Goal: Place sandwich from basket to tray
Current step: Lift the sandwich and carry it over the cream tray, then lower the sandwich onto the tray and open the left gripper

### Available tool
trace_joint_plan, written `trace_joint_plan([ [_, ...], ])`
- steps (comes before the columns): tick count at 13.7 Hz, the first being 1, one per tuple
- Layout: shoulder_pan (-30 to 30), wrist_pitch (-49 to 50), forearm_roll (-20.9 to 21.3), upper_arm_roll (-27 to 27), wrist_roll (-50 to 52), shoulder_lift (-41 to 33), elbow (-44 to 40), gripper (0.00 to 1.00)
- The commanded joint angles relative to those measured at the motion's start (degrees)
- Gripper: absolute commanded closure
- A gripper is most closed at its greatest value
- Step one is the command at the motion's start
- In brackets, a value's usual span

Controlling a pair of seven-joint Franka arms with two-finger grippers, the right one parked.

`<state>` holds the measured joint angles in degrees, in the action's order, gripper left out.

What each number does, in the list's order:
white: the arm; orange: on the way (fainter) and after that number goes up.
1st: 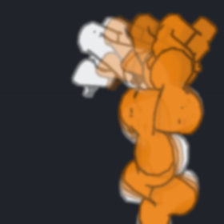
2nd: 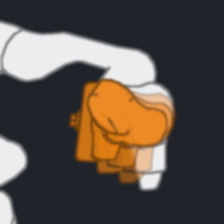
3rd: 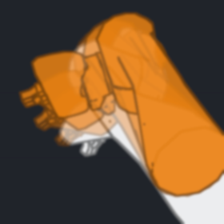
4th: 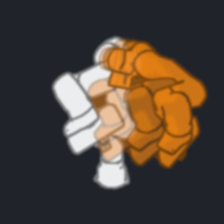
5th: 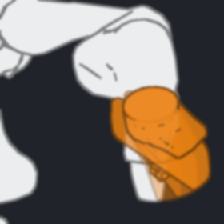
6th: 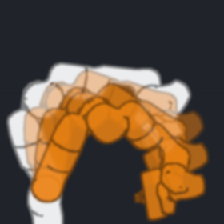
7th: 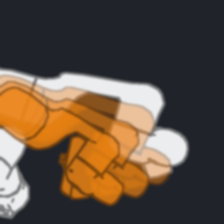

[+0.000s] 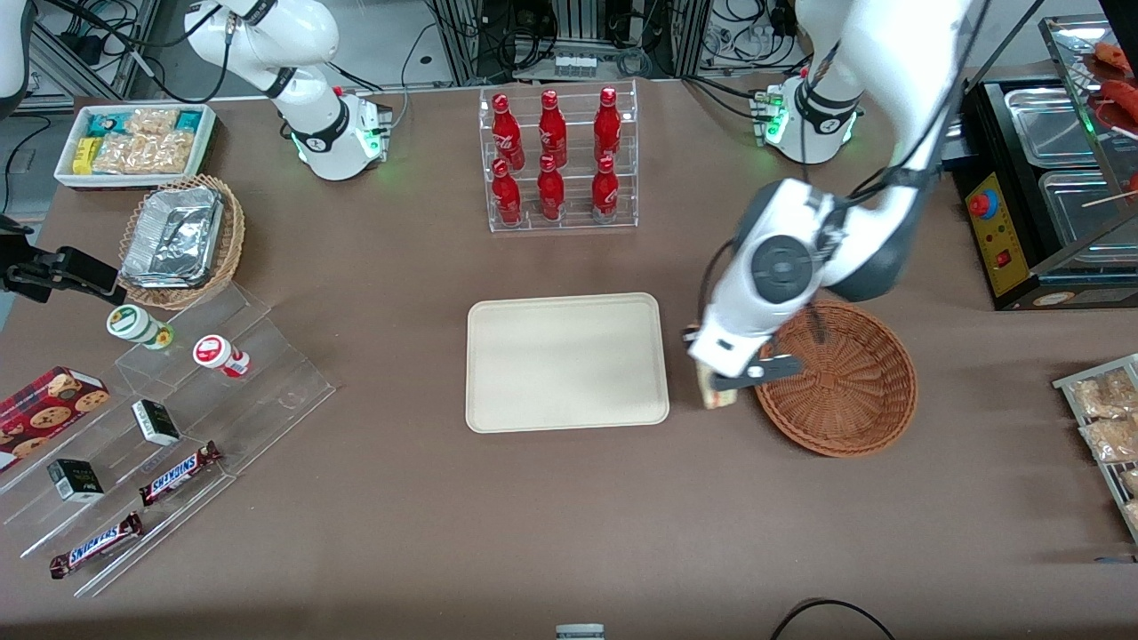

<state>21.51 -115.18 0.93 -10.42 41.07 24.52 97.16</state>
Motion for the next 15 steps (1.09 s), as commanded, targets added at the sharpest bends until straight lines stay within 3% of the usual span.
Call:
trace_joint_plan([
  [1, 6.0, 1.3, -0.2, 0.7, 3.5, 7.3, -8.3, 1.00],
  [7, 14.9, 1.3, -0.3, 0.8, 14.0, 18.7, -22.2, 1.00],
  [15, 17.8, -2.6, -0.1, 0.8, 21.2, 23.6, -25.2, 1.00],
])
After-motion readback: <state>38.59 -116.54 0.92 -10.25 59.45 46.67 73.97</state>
